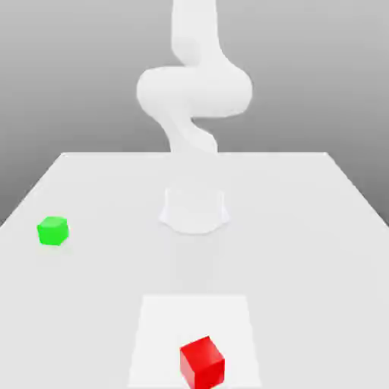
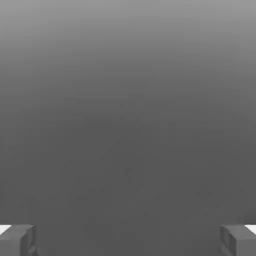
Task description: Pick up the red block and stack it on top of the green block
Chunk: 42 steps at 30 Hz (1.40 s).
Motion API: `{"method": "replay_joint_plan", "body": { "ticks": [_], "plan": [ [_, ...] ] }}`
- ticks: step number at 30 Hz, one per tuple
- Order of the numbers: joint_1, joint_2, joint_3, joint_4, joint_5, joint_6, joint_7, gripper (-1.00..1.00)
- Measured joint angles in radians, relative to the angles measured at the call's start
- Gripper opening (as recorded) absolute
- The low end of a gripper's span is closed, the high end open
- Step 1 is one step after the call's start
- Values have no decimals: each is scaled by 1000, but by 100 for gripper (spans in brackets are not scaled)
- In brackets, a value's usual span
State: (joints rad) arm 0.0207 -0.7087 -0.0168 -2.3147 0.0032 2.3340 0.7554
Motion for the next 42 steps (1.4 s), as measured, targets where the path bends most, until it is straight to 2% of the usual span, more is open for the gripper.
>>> {"method": "replay_joint_plan", "body": {
  "ticks": [14, 24, 29, 30, 37, 42],
  "plan": [
    [85, 514, -70, -83, 43, 191, -268, 0],
    [93, 875, -69, -142, 44, 327, -437, 0],
    [77, 1056, -48, -129, 60, 456, -472, 0],
    [73, 1087, -43, -124, 65, 483, -476, -100],
    [72, 1093, -41, -123, 65, 486, -476, -100],
    [79, 939, -67, -150, 34, 360, -449, -100]
  ]
}}
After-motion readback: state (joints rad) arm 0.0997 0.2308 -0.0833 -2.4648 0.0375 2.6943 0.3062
